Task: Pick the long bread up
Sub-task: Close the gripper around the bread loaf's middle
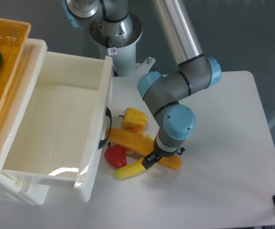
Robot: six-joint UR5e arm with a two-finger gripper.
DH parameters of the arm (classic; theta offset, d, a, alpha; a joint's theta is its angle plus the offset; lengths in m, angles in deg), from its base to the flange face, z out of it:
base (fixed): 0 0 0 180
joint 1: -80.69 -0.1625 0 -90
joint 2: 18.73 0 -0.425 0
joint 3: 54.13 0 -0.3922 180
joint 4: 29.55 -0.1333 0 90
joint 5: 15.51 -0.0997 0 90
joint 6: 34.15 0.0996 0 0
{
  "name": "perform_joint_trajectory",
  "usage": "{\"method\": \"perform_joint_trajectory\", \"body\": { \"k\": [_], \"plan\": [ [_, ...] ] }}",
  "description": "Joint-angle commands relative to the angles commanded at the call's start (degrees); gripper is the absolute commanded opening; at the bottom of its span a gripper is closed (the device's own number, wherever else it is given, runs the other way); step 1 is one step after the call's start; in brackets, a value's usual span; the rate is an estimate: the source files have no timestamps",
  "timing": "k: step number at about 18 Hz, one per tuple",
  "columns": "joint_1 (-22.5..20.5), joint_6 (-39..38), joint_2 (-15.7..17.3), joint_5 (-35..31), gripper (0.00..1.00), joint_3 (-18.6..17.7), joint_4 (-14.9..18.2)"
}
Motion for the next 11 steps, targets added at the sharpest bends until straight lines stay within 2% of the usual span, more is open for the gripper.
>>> {"method": "perform_joint_trajectory", "body": {
  "k": [2, 3, 4, 6, 9, 11],
  "plan": [
    [0.2, -0.1, -0.1, -0.7, 0.86, 0.0, 0.1],
    [0.3, -0.1, -0.2, -0.8, 0.76, 0.0, 0.0],
    [0.3, 0.0, -0.2, -1.1, 0.56, 0.0, 0.0],
    [0.3, 0.0, -0.1, -1.5, 0.42, 0.0, 0.0],
    [0.3, 0.0, 0.0, -1.6, 0.26, 0.1, 0.0],
    [0.3, 0.3, 0.2, -1.6, 0.21, 0.1, 0.0]
  ]
}}
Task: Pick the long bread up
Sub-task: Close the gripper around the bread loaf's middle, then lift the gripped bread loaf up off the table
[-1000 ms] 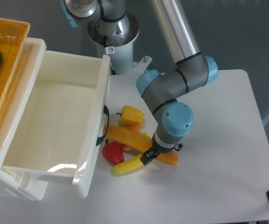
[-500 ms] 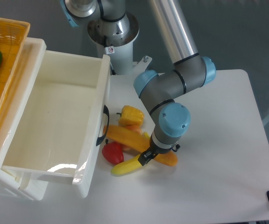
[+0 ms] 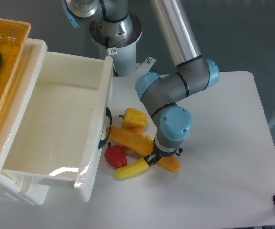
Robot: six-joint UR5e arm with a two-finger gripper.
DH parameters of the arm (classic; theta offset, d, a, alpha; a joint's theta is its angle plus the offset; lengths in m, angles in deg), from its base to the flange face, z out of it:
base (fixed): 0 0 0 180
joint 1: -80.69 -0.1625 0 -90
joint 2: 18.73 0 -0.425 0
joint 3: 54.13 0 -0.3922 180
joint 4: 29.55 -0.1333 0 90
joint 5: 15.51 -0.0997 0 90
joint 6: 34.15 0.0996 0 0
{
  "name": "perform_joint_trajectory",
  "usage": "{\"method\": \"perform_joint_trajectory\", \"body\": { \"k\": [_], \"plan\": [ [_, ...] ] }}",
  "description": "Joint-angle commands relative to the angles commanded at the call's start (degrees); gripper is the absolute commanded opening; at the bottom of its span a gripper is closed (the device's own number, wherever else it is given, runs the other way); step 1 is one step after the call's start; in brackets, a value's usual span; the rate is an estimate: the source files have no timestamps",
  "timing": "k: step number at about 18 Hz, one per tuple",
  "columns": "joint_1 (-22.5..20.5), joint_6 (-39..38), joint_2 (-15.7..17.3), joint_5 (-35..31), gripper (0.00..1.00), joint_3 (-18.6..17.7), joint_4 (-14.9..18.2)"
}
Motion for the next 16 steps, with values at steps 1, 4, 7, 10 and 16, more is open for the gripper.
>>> {"method": "perform_joint_trajectory", "body": {
  "k": [1, 4, 7, 10, 16],
  "plan": [
    [-0.1, 0.4, 0.1, 0.0, 0.20, 0.2, 0.0],
    [-0.4, 0.9, 0.5, 0.0, 0.16, 1.3, 0.0],
    [-1.1, 1.4, 1.5, 0.1, 0.15, 2.5, 0.1],
    [-1.1, 5.6, 2.3, 0.1, 0.15, 2.6, 0.0],
    [-1.4, 22.3, 6.4, -0.3, 0.10, 2.6, 0.3]
  ]
}}
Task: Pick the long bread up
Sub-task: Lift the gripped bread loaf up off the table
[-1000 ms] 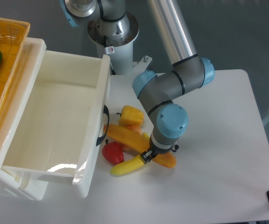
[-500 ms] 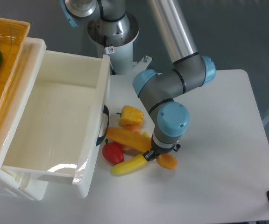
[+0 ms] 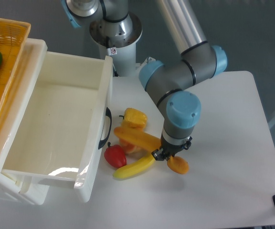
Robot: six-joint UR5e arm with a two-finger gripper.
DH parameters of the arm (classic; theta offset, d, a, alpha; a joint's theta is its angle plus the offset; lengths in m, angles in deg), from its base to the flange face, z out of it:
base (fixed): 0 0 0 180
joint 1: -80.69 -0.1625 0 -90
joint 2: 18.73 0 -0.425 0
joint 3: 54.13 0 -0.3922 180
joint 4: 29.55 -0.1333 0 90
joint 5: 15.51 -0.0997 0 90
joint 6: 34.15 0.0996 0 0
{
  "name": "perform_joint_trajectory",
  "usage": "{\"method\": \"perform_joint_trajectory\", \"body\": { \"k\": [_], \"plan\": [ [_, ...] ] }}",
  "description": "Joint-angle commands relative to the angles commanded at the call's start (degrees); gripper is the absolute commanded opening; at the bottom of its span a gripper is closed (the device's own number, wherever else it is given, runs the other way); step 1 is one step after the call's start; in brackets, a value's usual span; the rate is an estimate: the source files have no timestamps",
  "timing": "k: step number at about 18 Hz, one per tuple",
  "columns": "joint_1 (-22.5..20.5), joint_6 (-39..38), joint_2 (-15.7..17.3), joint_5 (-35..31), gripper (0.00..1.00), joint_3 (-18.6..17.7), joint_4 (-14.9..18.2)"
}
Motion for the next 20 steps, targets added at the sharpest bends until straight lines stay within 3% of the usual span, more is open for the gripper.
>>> {"method": "perform_joint_trajectory", "body": {
  "k": [6, 15, 20],
  "plan": [
    [-1.8, 15.6, 2.8, -3.3, 0.08, 0.0, 0.2],
    [-6.1, 45.8, 5.7, -6.6, 0.07, 0.3, 0.4],
    [-8.6, 50.4, 6.5, -7.2, 0.07, 1.2, 4.5]
  ]
}}
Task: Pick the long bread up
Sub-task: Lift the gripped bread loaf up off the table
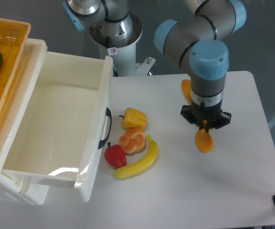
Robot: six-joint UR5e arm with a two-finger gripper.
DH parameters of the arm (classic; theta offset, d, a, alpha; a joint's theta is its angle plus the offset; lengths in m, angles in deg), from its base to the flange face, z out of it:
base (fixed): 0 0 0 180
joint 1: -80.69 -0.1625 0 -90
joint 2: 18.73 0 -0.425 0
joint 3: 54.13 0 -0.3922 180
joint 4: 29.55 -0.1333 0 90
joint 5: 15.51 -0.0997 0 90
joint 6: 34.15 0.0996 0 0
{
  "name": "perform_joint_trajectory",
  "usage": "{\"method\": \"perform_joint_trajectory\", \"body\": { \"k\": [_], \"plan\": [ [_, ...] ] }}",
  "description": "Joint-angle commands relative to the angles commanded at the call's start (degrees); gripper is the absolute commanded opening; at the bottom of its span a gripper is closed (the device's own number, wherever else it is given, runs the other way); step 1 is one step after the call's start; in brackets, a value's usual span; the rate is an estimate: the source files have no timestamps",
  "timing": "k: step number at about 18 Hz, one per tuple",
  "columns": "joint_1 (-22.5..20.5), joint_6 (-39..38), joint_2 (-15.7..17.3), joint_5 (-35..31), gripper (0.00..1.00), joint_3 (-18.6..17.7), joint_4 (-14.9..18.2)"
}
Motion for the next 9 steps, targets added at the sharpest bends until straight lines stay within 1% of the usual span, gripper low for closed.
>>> {"method": "perform_joint_trajectory", "body": {
  "k": [4, 9],
  "plan": [
    [-2.5, 6.4, 0.5, 0.2, 0.07, 0.5, 0.3],
    [-3.5, 7.5, 0.6, 0.4, 0.07, 0.8, 0.6]
  ]
}}
